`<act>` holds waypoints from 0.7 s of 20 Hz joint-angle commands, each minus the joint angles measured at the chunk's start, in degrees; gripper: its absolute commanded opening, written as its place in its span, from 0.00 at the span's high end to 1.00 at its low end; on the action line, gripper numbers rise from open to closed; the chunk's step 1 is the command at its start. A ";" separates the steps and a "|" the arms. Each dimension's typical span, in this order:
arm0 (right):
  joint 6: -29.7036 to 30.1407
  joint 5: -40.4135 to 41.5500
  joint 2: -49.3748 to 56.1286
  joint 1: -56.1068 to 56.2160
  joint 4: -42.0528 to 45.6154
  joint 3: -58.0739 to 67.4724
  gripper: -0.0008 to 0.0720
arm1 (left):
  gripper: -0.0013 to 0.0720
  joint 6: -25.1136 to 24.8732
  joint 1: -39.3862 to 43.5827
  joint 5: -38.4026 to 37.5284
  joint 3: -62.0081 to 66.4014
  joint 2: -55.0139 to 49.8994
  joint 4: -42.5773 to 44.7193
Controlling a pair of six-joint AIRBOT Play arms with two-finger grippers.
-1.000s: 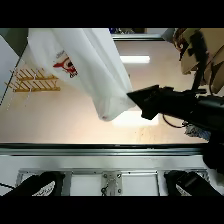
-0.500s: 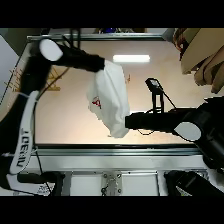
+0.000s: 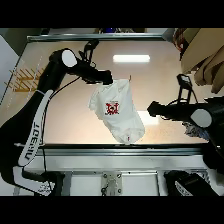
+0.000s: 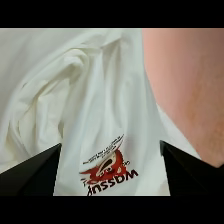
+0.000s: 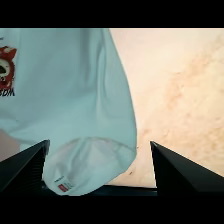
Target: Fold the clothes and pants, and hang the long-sleeved shirts on hangers.
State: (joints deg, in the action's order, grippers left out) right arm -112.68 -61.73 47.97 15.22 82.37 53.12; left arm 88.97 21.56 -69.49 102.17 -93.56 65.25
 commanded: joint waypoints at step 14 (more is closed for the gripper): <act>3.21 -0.94 -9.55 -5.95 0.57 -0.11 0.02 | 0.06 14.62 30.38 14.60 -42.60 14.73 20.79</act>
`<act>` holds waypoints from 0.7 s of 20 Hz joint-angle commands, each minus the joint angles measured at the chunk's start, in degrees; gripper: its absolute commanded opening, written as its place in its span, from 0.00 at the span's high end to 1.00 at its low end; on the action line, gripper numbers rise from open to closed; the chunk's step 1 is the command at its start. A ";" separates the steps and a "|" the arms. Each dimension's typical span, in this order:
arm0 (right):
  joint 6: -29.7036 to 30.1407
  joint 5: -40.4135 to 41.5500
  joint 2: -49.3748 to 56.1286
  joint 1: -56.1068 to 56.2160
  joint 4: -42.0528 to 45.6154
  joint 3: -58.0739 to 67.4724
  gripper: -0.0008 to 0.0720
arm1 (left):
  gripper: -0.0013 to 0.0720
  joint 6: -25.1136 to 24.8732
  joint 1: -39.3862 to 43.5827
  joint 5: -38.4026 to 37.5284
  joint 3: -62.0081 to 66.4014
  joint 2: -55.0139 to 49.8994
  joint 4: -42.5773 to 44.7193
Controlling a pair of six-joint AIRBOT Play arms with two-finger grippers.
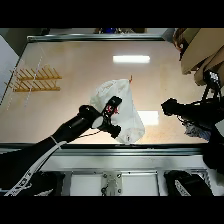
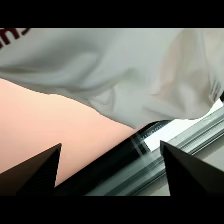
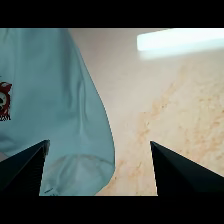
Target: Fold the clothes and pants, and hang the long-sleeved shirts on hangers.
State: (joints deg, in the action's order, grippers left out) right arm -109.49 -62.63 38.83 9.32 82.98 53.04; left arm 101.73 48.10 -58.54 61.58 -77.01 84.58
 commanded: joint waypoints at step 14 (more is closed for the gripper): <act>0.00 -0.02 -0.37 -0.04 -0.13 -0.02 0.02 | 0.06 9.49 3.93 7.63 -0.76 -10.27 8.02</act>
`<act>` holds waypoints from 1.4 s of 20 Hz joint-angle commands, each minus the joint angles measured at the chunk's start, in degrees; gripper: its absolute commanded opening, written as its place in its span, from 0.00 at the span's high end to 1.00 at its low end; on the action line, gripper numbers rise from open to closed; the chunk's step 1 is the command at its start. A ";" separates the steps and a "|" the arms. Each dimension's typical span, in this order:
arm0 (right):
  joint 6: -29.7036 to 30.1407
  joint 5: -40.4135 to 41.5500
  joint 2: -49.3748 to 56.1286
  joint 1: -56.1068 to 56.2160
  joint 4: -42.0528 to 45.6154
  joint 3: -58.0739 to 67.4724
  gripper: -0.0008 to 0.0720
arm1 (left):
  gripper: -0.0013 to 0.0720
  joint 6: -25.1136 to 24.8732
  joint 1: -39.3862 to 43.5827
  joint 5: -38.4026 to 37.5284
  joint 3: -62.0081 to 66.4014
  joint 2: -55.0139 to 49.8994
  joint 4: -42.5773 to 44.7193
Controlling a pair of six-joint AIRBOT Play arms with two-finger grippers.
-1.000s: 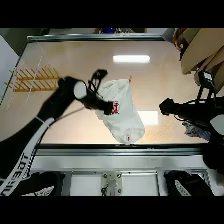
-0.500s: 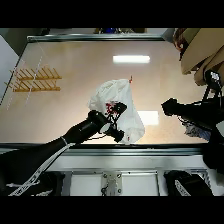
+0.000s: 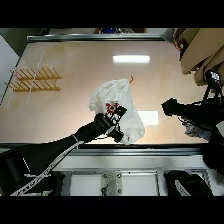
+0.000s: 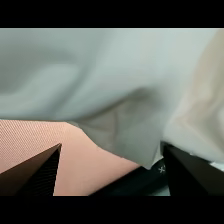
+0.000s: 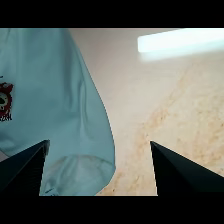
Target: Fold the clothes and pants, and hang the long-sleeved shirts on hangers.
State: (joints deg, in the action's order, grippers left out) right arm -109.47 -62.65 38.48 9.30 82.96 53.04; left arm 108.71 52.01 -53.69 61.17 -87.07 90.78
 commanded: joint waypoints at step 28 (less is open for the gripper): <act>11.58 16.20 13.00 22.21 1.38 -20.37 0.19 | 0.96 0.76 -3.19 -6.21 7.30 7.45 2.03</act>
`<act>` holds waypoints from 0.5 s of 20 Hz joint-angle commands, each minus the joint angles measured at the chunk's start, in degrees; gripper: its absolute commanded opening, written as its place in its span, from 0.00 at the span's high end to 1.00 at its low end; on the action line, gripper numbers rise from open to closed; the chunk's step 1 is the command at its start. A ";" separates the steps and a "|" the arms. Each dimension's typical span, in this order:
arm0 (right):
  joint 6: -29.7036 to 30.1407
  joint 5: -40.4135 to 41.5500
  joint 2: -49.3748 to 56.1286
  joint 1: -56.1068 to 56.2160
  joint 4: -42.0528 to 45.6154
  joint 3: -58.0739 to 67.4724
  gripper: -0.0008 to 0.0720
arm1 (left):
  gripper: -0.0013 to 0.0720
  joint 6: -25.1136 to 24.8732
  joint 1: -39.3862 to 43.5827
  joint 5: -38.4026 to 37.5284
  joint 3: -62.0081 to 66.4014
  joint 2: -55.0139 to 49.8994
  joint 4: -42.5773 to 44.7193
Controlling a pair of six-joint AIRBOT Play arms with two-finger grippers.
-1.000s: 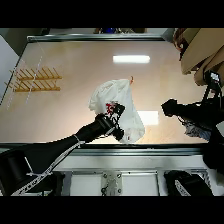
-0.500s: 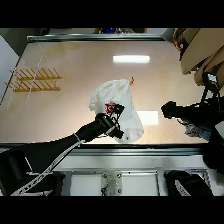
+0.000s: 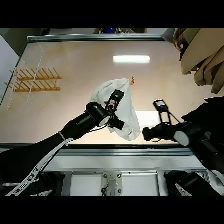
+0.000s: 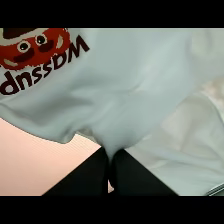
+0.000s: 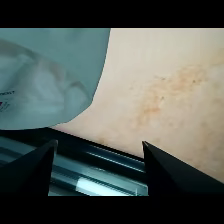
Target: Fold the clothes and pants, and hang the long-sleeved shirts on hangers.
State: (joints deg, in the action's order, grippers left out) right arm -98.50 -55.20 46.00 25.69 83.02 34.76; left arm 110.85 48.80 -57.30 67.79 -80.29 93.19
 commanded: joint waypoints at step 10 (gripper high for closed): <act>-3.15 22.62 22.23 6.54 4.42 0.37 0.19 | 0.96 -2.45 0.00 -6.82 0.66 0.70 -0.22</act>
State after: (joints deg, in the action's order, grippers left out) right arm -99.11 -36.97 65.14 31.99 86.87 34.81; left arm 108.55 48.80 -62.87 68.40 -79.64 92.99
